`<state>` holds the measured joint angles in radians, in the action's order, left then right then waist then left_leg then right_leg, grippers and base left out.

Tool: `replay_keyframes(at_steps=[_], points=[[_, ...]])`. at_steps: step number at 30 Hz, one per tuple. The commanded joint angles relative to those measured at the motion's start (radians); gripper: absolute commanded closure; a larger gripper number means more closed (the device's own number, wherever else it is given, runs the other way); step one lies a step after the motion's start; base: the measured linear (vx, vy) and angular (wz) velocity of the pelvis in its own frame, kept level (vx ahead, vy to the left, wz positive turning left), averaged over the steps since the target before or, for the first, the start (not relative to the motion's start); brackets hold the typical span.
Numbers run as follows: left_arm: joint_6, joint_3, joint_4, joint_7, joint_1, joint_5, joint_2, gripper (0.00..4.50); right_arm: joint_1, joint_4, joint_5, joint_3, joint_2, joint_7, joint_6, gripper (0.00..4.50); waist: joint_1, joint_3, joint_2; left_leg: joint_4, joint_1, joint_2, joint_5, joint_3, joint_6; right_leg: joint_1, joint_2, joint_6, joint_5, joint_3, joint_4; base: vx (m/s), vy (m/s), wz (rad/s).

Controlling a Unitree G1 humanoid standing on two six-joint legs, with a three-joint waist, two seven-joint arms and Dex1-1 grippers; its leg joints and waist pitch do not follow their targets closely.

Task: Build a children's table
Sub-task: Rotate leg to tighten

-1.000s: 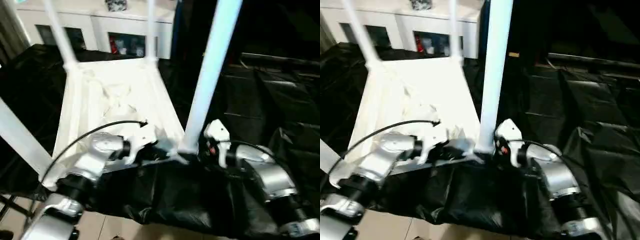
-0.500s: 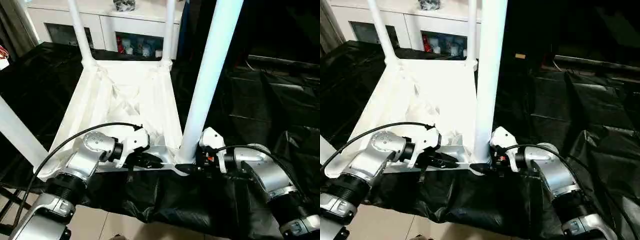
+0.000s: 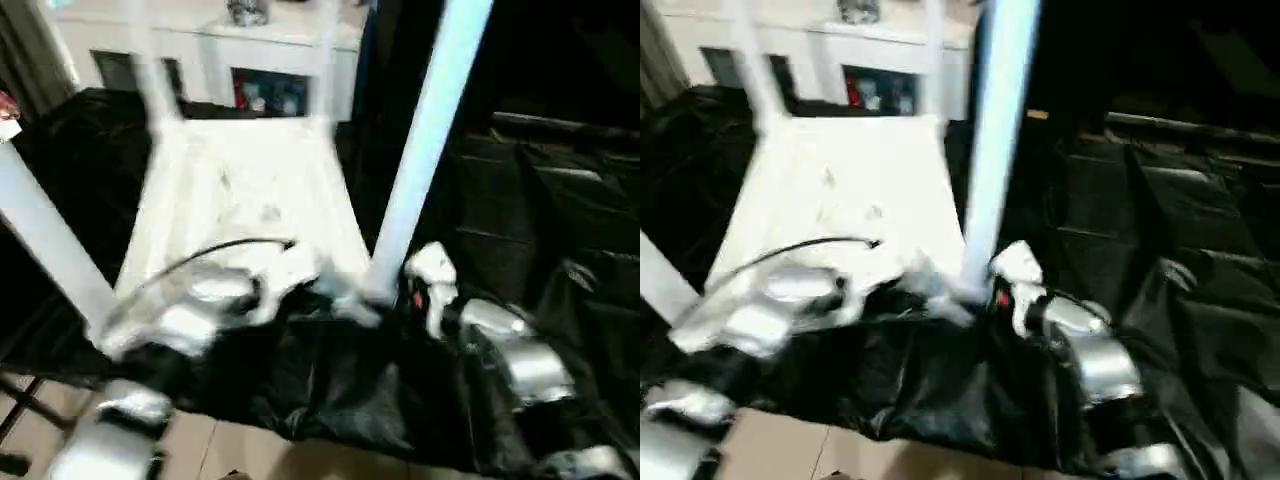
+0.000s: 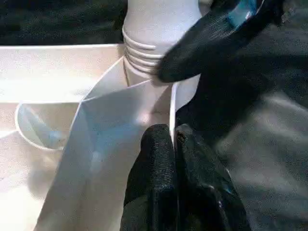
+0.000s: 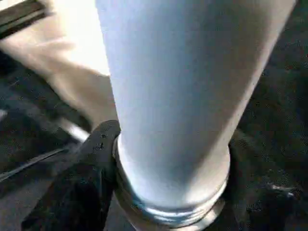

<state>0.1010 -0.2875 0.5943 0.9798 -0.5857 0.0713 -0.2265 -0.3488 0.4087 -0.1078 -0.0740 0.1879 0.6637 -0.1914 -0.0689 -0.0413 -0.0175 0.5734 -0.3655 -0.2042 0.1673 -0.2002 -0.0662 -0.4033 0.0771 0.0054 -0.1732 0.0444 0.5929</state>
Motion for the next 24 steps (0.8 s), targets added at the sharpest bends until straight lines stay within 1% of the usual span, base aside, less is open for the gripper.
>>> replay_keyframes(at_steps=[1,2,3,4,5,6,7,8,9,10,11,12,13,14,15,16,17,19,20,22,23,24], points=[[0.031,-0.009,0.001,-0.092,-0.017,0.005,0.056,4.5,-0.002,-0.006,-0.005,-0.063,-0.074,-0.028,0.004,1.74,0.004,0.051,-0.005,-0.071,0.017,-0.024,0.336,0.021,-0.022,0.029,0.059,-0.142,-0.425,-0.032,-0.089,0.0,0.0,0.0],[0.052,-0.015,0.0,-0.129,-0.015,0.011,0.093,4.5,-0.008,0.016,0.016,-0.069,-0.121,-0.098,0.005,1.74,0.009,0.05,-0.009,-0.069,0.017,-0.022,0.343,0.02,-0.015,0.027,0.059,-0.137,-0.442,-0.032,-0.093,0.0,0.0,0.0],[0.054,-0.015,0.0,-0.132,-0.015,0.011,0.096,4.5,-0.008,0.018,0.019,-0.07,-0.125,-0.105,0.005,1.74,0.011,0.049,-0.008,-0.069,0.015,-0.021,0.341,0.021,-0.013,0.028,0.06,-0.134,-0.452,-0.032,-0.094,0.0,0.0,0.0],[0.063,-0.015,0.0,-0.148,-0.015,0.012,0.111,4.5,-0.011,0.024,0.031,-0.073,-0.145,-0.136,0.005,1.74,0.012,0.049,-0.005,-0.07,0.016,-0.022,0.341,0.022,-0.011,0.027,0.06,-0.127,-0.463,-0.032,-0.096,0.0,0.0,0.0],[0.069,-0.015,0.002,-0.161,-0.016,0.012,0.123,4.5,-0.014,0.029,0.041,-0.075,-0.161,-0.16,0.004,1.74,0.014,0.049,-0.012,-0.07,0.015,-0.022,0.342,0.022,-0.008,0.026,0.058,-0.123,-0.467,-0.031,-0.098,0.0,0.0,0.0],[0.068,-0.017,0.005,-0.178,-0.018,0.019,0.136,4.5,-0.018,0.03,0.056,-0.092,-0.174,-0.151,0.012,1.74,0.015,0.049,-0.01,-0.071,0.014,-0.022,0.341,0.023,-0.008,0.026,0.059,-0.121,-0.467,-0.031,-0.096,0.0,0.0,0.0],[0.066,-0.018,0.008,-0.186,-0.02,0.024,0.143,4.5,-0.022,0.029,0.074,-0.11,-0.178,-0.142,0.024,1.74,0.018,0.049,-0.006,-0.072,0.015,-0.022,0.353,0.024,-0.008,0.025,0.058,-0.12,-0.469,-0.03,-0.098,0.0,0.0,0.0],[0.061,-0.021,0.008,-0.181,-0.02,0.026,0.145,4.5,-0.027,0.033,0.087,-0.114,-0.18,-0.151,0.033,1.74,0.018,0.048,-0.007,-0.071,0.016,-0.022,0.36,0.024,-0.006,0.024,0.057,-0.116,-0.471,-0.031,-0.099,0.0,0.0,0.0],[0.058,-0.024,0.006,-0.18,-0.019,0.027,0.147,4.5,-0.032,0.039,0.071,-0.095,-0.189,-0.165,0.03,1.4,0.019,0.049,-0.005,-0.072,0.016,-0.022,0.359,0.024,-0.005,0.025,0.057,-0.117,-0.465,-0.032,-0.098,0.0,0.0,0.0],[0.053,-0.028,0.001,-0.171,-0.014,0.028,0.141,4.5,-0.034,0.035,0.055,-0.081,-0.186,-0.163,0.027,1.19,0.021,0.048,-0.004,-0.073,0.014,-0.022,0.36,0.024,-0.003,0.025,0.057,-0.118,-0.46,-0.031,-0.098,0.0,0.0,0.0],[0.045,-0.033,-0.016,-0.146,-0.003,0.025,0.125,4.5,-0.03,0.017,0.025,-0.066,-0.169,-0.127,0.014,1.05,0.02,0.049,0.0,-0.073,0.016,-0.022,0.366,0.024,-0.001,0.024,0.058,-0.12,-0.456,-0.032,-0.1,0.0,0.0,0.0],[0.043,-0.034,-0.025,-0.133,0.003,0.023,0.117,4.5,-0.025,0.006,0.02,-0.066,-0.159,-0.107,0.008,1.02,0.021,0.049,-0.002,-0.073,0.016,-0.022,0.369,0.024,-0.001,0.024,0.057,-0.122,-0.451,-0.032,-0.1,0.0,0.0,0.0],[0.039,-0.033,-0.032,-0.12,0.007,0.02,0.11,4.5,-0.022,-0.003,0.016,-0.063,-0.149,-0.095,0.004,1.02,0.022,0.049,0.0,-0.074,0.014,-0.023,0.37,0.025,0.001,0.026,0.056,-0.128,-0.436,-0.032,-0.097,0.0,0.0,0.0],[0.034,-0.032,-0.039,-0.104,0.012,0.015,0.101,4.5,-0.019,-0.011,0.013,-0.059,-0.137,-0.086,-0.003,0.99,0.023,0.05,-0.002,-0.073,0.013,-0.023,0.368,0.024,0.003,0.027,0.055,-0.132,-0.423,-0.032,-0.096,0.0,0.0,0.0],[0.028,-0.032,-0.047,-0.084,0.017,0.01,0.091,4.5,-0.016,-0.02,0.015,-0.06,-0.12,-0.071,-0.009,0.71,0.023,0.051,-0.003,-0.073,0.011,-0.022,0.361,0.023,0.005,0.029,0.056,-0.134,-0.412,-0.033,-0.095,0.0,0.0,0.0],[0.026,-0.032,-0.049,-0.079,0.019,0.009,0.088,4.5,-0.016,-0.022,0.015,-0.06,-0.116,-0.067,-0.01,0.6,0.024,0.051,-0.001,-0.074,0.01,-0.024,0.35,0.023,0.007,0.031,0.055,-0.141,-0.391,-0.033,-0.093,0.0,0.0,0.0],[0.011,-0.032,-0.062,-0.041,0.027,-0.001,0.066,4.5,-0.009,-0.041,0.012,-0.063,-0.08,-0.022,-0.021,0.6,0.022,0.053,0.0,-0.072,0.011,-0.024,0.341,0.022,0.011,0.033,0.053,-0.149,-0.361,-0.033,-0.09,0.0,0.0,0.0],[-0.006,-0.028,-0.071,-0.003,0.035,-0.01,0.048,4.5,-0.004,-0.054,0.009,-0.064,-0.045,0.03,-0.024,0.6,0.023,0.054,0.0,-0.07,0.007,-0.024,0.316,0.019,0.021,0.035,0.053,-0.166,-0.309,-0.035,-0.084,0.0,0.0,0.0],[-0.018,-0.029,-0.078,0.029,0.04,-0.017,0.034,4.5,0.0,-0.063,0.001,-0.068,-0.022,0.07,-0.021,0.6,0.022,0.055,-0.001,-0.067,0.009,-0.024,0.306,0.018,0.025,0.036,0.054,-0.174,-0.296,-0.035,-0.083,0.0,0.0,0.0],[-0.025,-0.03,-0.083,0.061,0.043,-0.022,0.015,4.5,0.002,-0.075,-0.005,-0.074,0.007,0.115,-0.019,0.6,0.019,0.055,-0.002,-0.067,0.008,-0.024,0.286,0.017,0.033,0.038,0.055,-0.182,-0.282,-0.035,-0.08,0.0,0.0,0.0],[-0.043,-0.035,-0.087,0.118,0.047,-0.029,-0.018,4.5,0.006,-0.098,-0.026,-0.086,0.059,0.201,-0.021,0.6,0.018,0.055,-0.002,-0.066,0.008,-0.024,0.284,0.016,0.035,0.039,0.055,-0.184,-0.28,-0.035,-0.08,0.0,0.0,0.0],[-0.048,-0.039,-0.091,0.146,0.049,-0.032,-0.035,4.5,0.007,-0.109,-0.031,-0.093,0.083,0.242,-0.022,0.6,0.015,0.055,0.0,-0.066,0.009,-0.026,0.278,0.016,0.04,0.039,0.055,-0.188,-0.269,-0.035,-0.076,0.0,0.0,0.0]])
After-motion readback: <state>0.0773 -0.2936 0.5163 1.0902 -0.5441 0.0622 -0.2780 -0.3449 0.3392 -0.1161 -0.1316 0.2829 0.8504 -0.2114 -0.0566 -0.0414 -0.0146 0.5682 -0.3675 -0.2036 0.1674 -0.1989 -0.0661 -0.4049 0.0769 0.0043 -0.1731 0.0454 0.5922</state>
